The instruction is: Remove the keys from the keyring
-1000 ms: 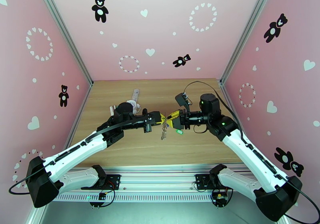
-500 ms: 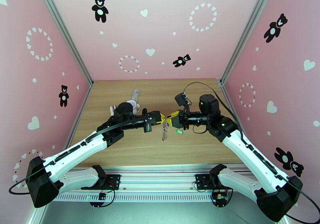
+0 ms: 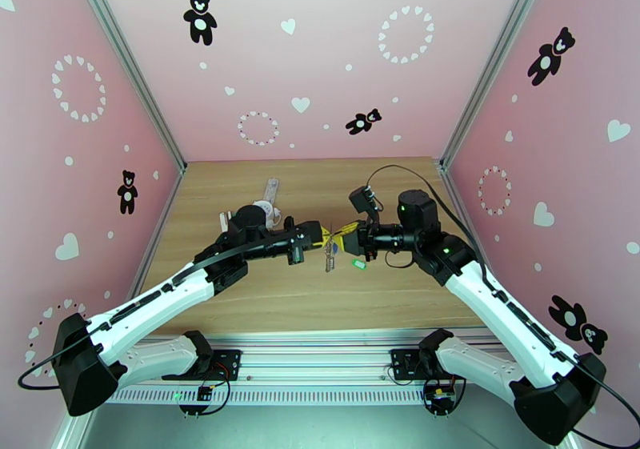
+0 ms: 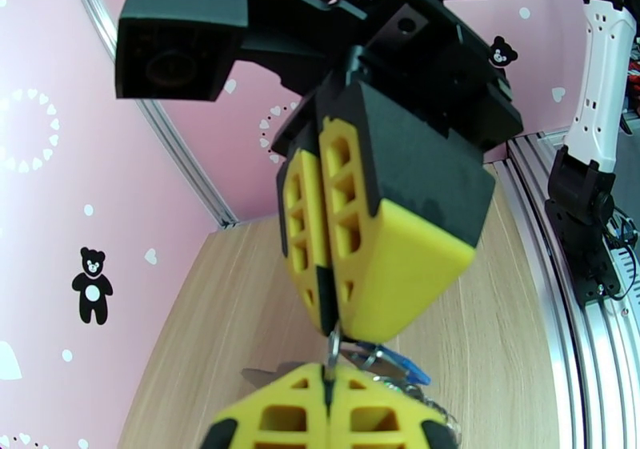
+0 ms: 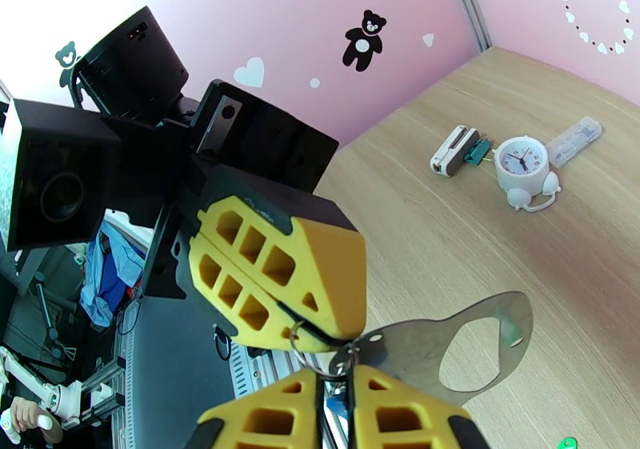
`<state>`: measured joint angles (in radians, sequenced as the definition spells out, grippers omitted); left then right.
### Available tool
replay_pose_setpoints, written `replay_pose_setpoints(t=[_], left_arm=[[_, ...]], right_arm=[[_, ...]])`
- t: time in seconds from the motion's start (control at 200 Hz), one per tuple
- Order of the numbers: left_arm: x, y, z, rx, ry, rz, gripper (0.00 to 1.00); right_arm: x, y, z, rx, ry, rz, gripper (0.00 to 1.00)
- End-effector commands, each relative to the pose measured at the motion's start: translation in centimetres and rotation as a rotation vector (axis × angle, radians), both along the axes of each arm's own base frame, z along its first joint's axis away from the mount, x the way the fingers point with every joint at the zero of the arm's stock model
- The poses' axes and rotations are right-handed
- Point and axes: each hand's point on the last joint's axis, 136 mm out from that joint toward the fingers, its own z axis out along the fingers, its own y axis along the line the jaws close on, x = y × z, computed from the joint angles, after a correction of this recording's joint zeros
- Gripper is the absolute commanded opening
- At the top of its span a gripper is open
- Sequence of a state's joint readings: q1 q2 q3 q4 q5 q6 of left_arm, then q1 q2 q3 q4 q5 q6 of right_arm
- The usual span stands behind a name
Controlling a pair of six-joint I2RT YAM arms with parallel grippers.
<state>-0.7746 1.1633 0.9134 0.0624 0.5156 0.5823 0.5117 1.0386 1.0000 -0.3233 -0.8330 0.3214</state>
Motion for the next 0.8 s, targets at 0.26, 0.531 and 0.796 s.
replay_pose_setpoints(t=[0.26,0.531,0.796], left_arm=[[1.3,0.0,3.2,-0.072,-0.063,0.054,0.03],[1.5,0.0,2.8,-0.059,-0.061,0.066,0.03],[2.1,-0.1,2.4,-0.03,-0.066,0.108,0.03]], right_arm=[[-1.1,0.1,-1.0,-0.039,0.012,0.01,0.05],[-0.6,-0.4,-0.8,-0.067,0.007,-0.042,0.0],[-0.1,-0.8,-1.0,-0.106,-0.003,-0.09,0.0]])
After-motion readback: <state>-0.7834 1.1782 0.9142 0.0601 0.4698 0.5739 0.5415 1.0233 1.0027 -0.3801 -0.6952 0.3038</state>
